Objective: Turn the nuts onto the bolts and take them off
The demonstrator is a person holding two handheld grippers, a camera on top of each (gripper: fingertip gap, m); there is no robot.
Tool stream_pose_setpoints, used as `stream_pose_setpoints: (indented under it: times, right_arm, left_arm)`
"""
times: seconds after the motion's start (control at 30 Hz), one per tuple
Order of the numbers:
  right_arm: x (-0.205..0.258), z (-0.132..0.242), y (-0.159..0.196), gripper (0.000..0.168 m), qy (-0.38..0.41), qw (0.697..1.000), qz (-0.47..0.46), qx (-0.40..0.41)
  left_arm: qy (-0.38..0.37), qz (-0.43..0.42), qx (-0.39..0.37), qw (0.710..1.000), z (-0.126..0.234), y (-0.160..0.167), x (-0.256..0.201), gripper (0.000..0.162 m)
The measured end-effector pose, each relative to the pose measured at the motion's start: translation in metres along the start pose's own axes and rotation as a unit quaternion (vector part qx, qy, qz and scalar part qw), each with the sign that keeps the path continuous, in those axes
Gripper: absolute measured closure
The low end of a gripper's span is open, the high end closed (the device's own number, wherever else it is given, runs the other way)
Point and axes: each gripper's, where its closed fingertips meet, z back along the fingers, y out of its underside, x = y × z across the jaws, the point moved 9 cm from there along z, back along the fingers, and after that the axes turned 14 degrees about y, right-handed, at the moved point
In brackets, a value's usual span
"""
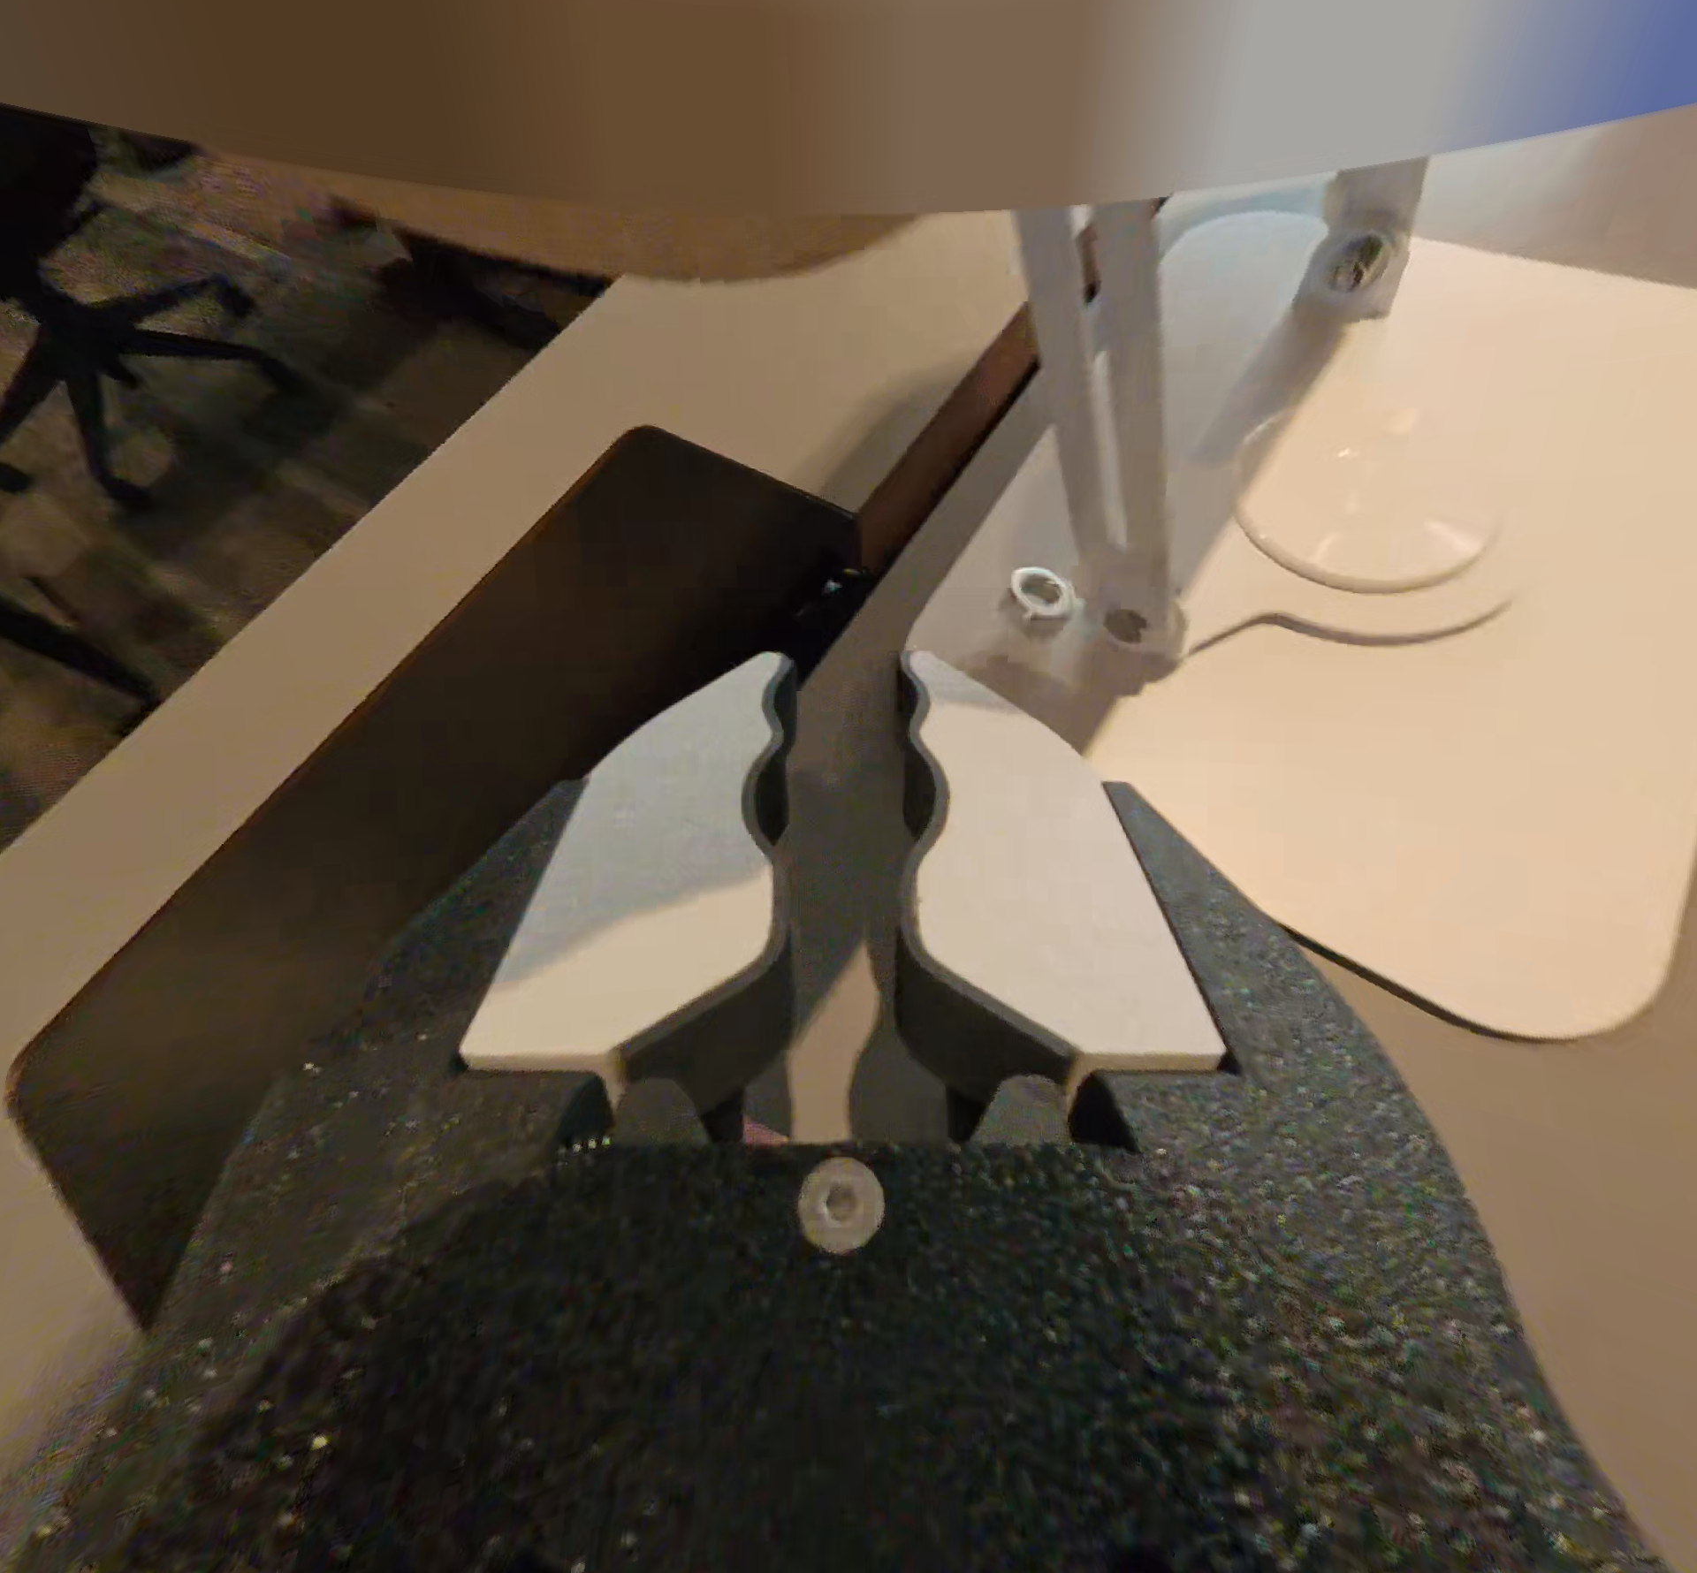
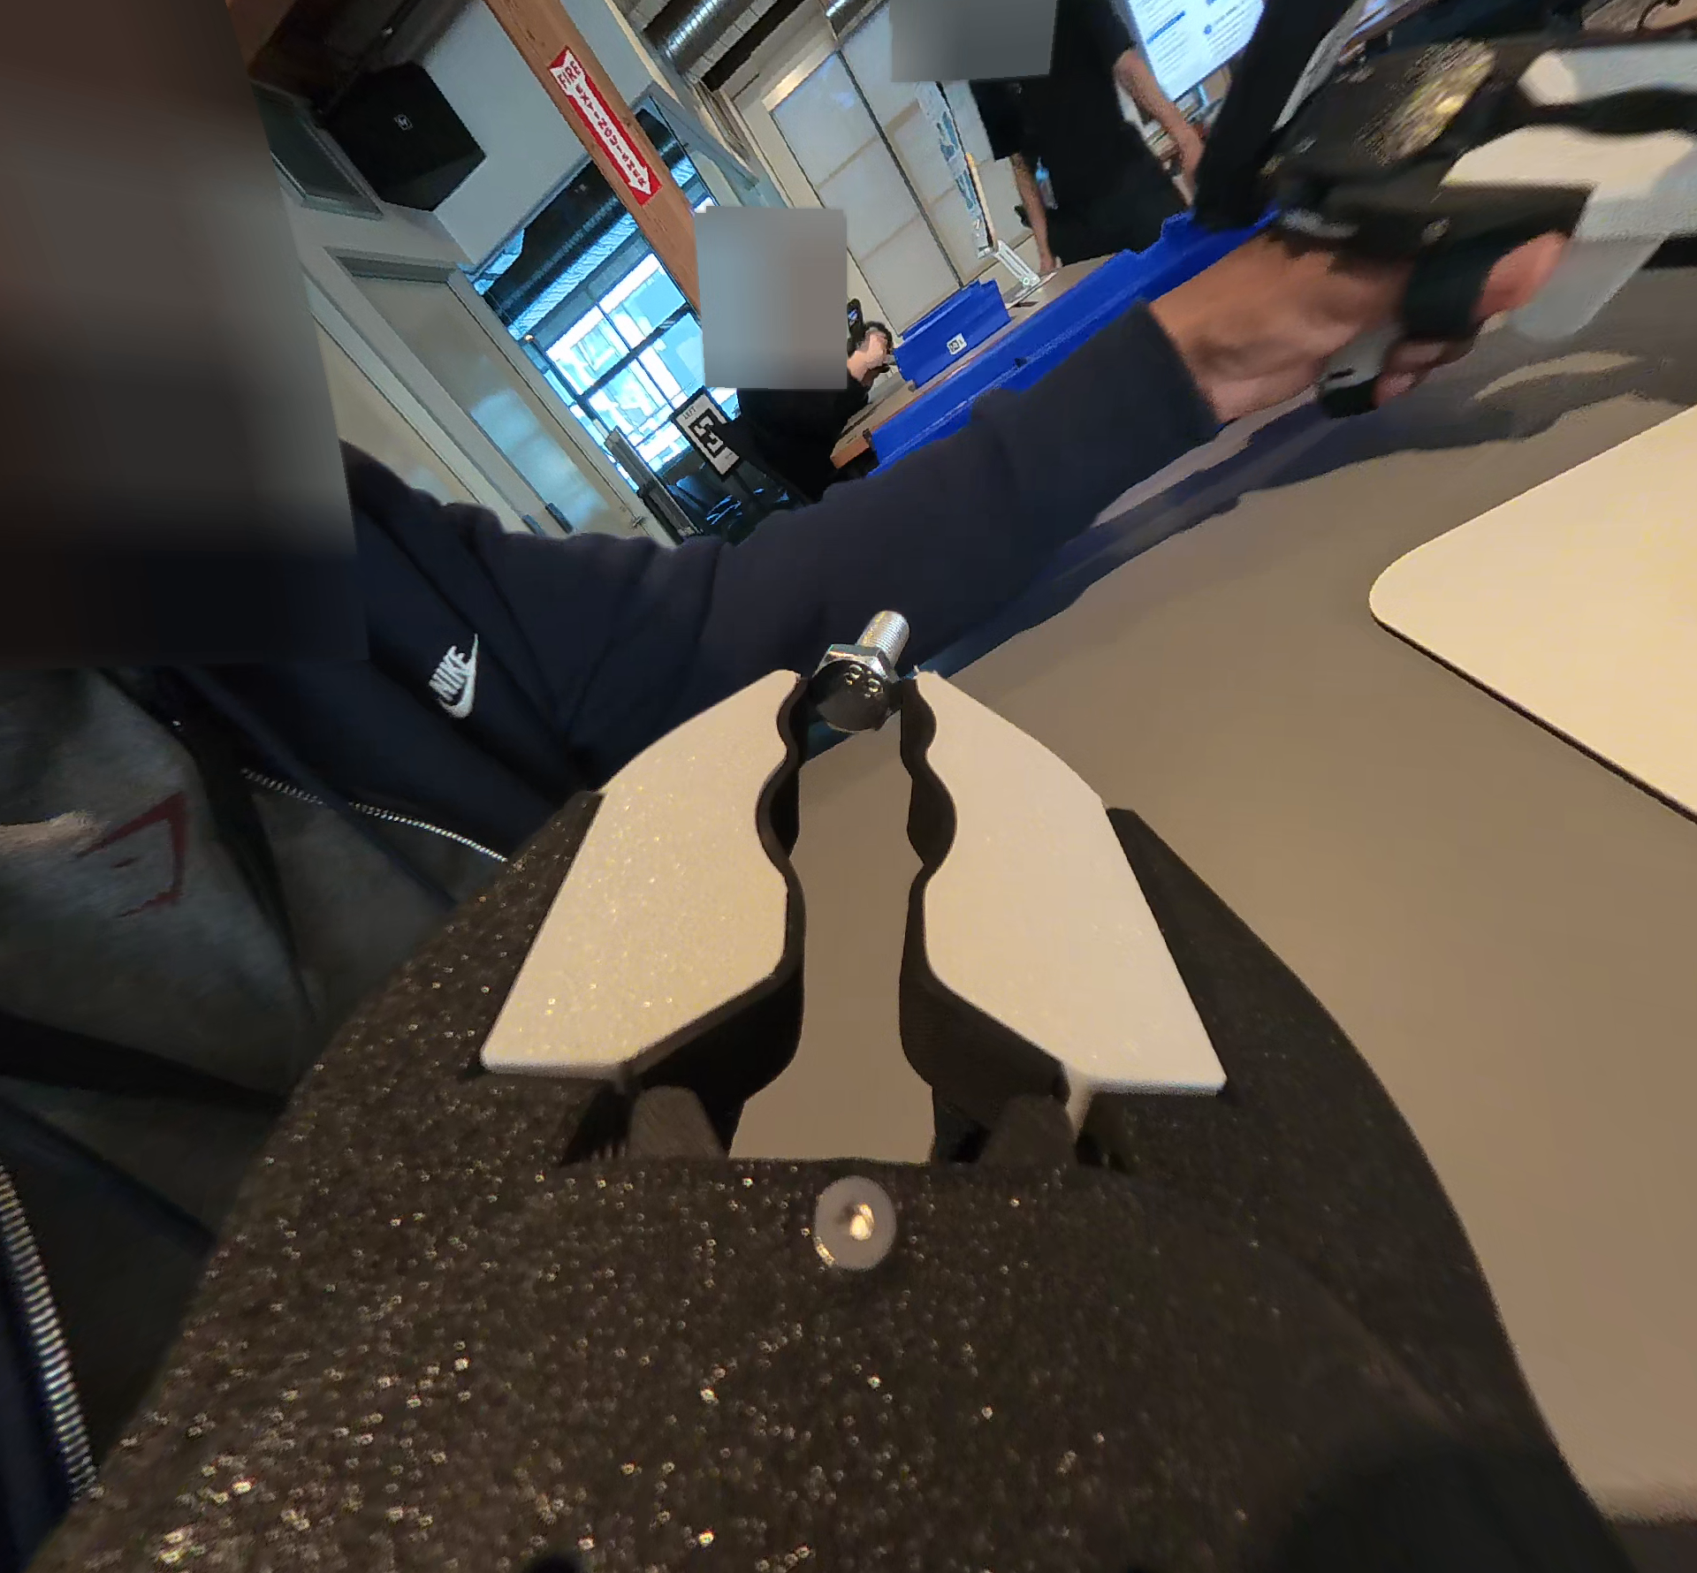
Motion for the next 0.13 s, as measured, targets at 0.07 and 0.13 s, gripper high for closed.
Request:
stream_pose_setpoints:
  times: [0.07, 0.13]
  right_arm:
    - [-0.003, -0.001, 0.001, 0.150, 0.000, 1.000, -0.006, 0.002]
    - [-0.005, -0.001, 0.002, 0.150, 0.000, 1.000, -0.010, 0.004]
  left_arm:
    - [0.035, 0.002, -0.021, 0.999, -0.009, -0.003, 0.007, 0.142]
    - [0.072, -0.033, -0.023, 0.997, -0.017, -0.008, 0.005, 0.141]
